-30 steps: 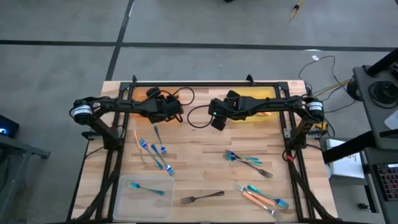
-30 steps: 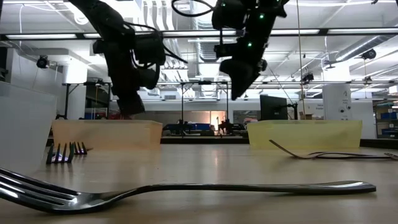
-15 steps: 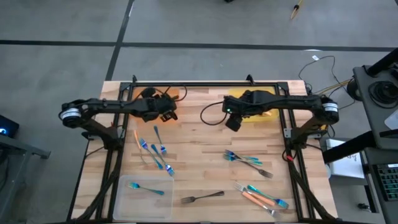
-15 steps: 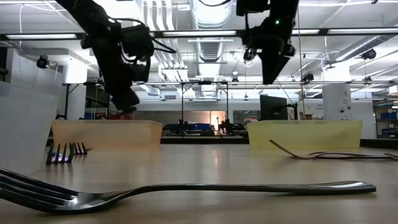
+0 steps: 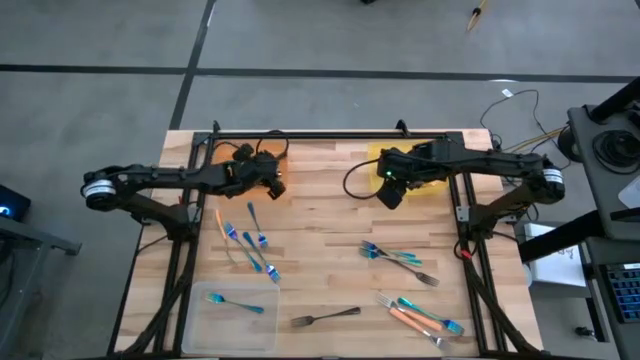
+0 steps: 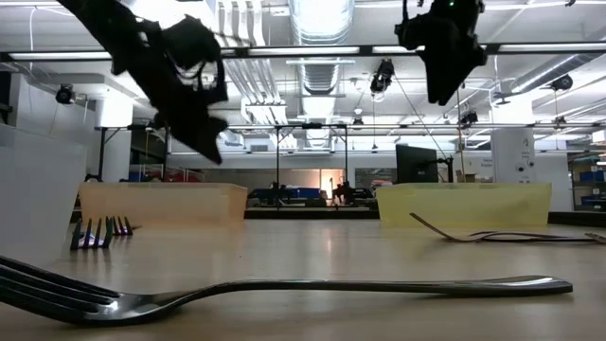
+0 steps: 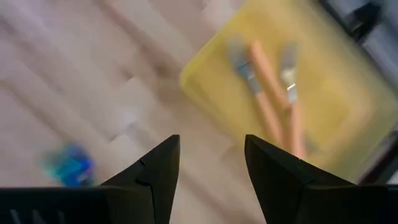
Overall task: Sort silverware by color (type)
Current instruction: Put the blue fork into the transparent bin
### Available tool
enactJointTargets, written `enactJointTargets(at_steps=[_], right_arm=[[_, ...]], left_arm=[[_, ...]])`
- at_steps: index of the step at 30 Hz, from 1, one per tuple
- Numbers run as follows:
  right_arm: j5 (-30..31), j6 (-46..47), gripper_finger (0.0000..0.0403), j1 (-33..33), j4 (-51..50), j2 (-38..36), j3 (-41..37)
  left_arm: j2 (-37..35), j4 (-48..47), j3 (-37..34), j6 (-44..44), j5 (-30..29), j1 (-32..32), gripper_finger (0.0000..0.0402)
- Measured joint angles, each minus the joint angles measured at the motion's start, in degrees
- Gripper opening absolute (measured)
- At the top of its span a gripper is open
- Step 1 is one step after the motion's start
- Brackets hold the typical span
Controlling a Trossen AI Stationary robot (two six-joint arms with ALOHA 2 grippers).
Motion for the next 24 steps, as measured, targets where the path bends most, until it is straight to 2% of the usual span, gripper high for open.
enactJointTargets(at_steps=[3, 7, 9, 15, 19, 24], right_arm=[[-6.1, 3.6, 0.0171, 1.9, 0.3, -0.4, -1.4], [-12.4, 7.8, 0.0171, 6.3, 0.2, 1.1, -4.2], [-16.0, 9.1, 0.0171, 8.8, 0.3, 2.2, -5.4], [-18.1, 9.1, 0.0171, 16.4, 3.9, 6.2, -9.6], [-18.6, 8.5, 0.0171, 19.5, 9.8, 10.3, -12.6], [-19.0, 6.1, 0.0171, 20.9, 10.9, 15.5, -13.9]], left_arm=[[-3.3, 4.3, 0.3, 0.0, 7.7, -2.6, 0.0075], [-6.7, 10.0, 0.3, 0.3, 24.8, -7.0, 0.0075], [-7.6, 12.0, 0.2, 0.4, 29.4, -9.5, 0.0075], [-7.8, 13.6, -0.6, -1.0, 28.8, -16.0, 0.0075], [-7.0, 21.4, -3.7, -4.2, 28.9, -18.8, 0.0075], [-7.9, 34.5, -8.1, -7.7, 29.0, -20.7, 0.0075]])
